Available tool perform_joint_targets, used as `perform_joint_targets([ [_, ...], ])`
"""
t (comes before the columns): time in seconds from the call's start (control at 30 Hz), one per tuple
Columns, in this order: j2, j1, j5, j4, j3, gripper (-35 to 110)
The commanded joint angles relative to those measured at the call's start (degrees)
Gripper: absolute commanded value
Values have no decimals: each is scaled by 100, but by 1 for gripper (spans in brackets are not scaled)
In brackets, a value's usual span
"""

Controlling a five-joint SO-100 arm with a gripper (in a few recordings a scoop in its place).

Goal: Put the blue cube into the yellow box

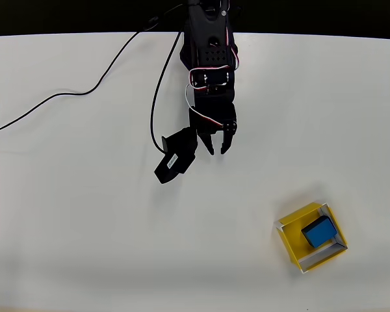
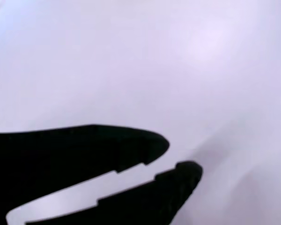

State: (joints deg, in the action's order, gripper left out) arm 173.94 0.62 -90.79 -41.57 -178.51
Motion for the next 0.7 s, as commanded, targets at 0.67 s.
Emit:
perform_joint_targets([
  [0.67, 1767, 26, -149, -3630, -167, 1],
])
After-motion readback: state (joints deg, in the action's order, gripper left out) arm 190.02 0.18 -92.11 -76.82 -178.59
